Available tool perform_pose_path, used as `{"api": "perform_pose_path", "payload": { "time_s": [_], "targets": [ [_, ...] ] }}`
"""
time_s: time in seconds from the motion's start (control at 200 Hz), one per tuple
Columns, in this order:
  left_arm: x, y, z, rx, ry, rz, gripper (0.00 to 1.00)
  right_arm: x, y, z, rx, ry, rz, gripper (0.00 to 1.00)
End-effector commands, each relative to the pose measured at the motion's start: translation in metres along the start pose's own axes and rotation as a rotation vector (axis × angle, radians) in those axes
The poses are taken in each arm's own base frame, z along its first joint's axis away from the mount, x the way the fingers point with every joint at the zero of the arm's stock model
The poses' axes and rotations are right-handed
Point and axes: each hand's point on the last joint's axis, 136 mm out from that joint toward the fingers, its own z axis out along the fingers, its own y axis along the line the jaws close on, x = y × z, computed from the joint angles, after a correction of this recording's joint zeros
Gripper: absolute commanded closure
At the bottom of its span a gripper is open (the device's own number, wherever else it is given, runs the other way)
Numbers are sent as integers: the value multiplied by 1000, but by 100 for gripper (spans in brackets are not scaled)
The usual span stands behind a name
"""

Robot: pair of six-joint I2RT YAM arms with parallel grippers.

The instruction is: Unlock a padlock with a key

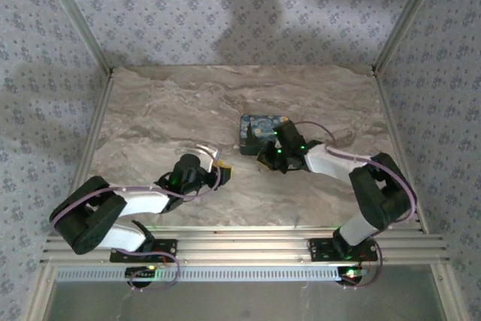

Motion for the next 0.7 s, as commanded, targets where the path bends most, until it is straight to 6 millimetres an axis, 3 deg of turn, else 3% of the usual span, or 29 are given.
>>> {"api": "perform_pose_path", "payload": {
  "time_s": [0.0, 0.13, 0.16, 0.345, 0.425, 0.475, 0.59, 0.695],
  "targets": [
    [-22, 7, -9, -32, -40, -55, 53, 23, 9, 13, 132, 112, -185, 100],
    [-27, 31, -28, -150, -51, -97, 53, 43, 34, 30, 166, 188, -347, 100],
    [-28, 36, -34, -177, -53, -104, 53, 42, 50, 31, 142, 182, -384, 100],
    [-36, 62, -77, -314, -112, -138, 53, 68, 74, 33, 121, 250, -583, 100],
    [-41, 67, -92, -344, -138, -144, 53, 79, 67, 30, 150, 279, -645, 100],
    [-44, 69, -97, -349, -144, -149, 53, 85, 51, 26, 186, 311, -625, 100],
    [-49, 64, -98, -319, -127, -157, 54, 75, 26, 21, 143, 274, -537, 100],
    [-53, 54, -87, -265, -78, -164, 54, 58, 23, 9, 23, 218, -456, 100]
  ]
}}
